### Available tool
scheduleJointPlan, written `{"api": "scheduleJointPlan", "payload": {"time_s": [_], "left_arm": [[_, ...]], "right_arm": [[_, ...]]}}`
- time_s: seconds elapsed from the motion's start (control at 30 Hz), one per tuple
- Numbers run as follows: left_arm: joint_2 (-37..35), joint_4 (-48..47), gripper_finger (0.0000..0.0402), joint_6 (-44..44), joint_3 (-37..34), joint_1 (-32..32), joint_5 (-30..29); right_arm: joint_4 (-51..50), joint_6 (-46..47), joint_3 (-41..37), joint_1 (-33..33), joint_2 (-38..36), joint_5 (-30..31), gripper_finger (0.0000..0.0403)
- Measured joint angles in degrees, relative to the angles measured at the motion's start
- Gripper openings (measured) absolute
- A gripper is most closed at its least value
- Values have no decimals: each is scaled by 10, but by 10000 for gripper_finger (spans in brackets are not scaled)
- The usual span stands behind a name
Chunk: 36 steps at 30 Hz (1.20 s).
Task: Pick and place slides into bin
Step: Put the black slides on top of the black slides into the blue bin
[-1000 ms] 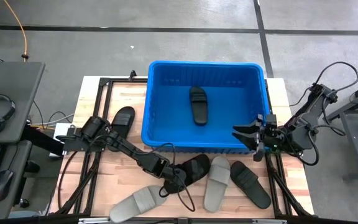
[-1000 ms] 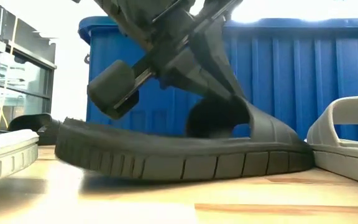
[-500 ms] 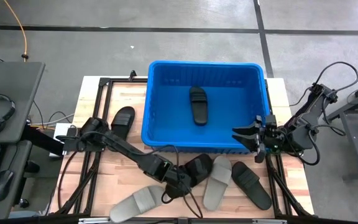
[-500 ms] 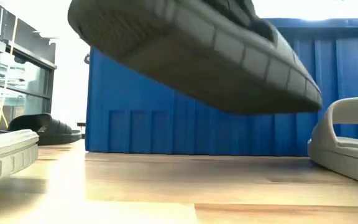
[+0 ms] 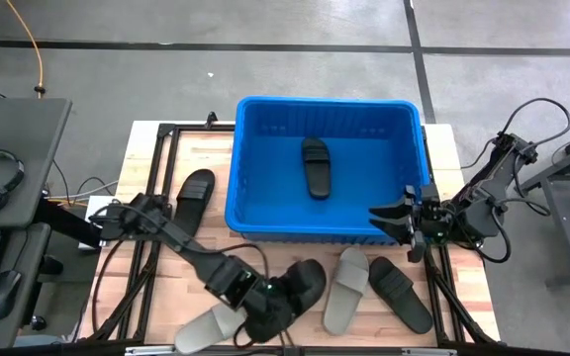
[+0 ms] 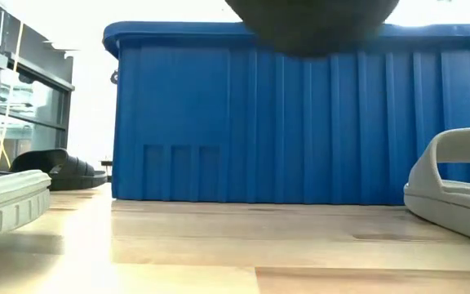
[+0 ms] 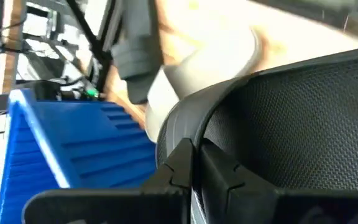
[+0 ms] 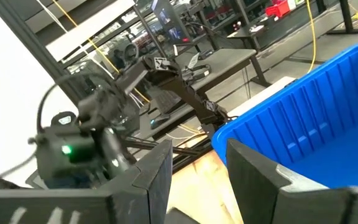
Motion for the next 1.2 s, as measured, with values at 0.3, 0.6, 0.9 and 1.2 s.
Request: {"api": "scheduleJointPlan", "payload": {"time_s": [0.3,0.6,0.9,1.2], "left_arm": [[-1,-72,3,-89,99,-23,-82],[0,-100,2,-89,144,-51,-213],[-1,-111,1,-82,156,-23,-328],[-7,-127,1,-36,156,27,-412]], "right_arm": [[25,-5,0,0,0,-43,139],[52,11,0,0,-2,-100,139],[60,39,0,0,-7,-102,139],[60,54,0,-17,-15,-98,169]]}}
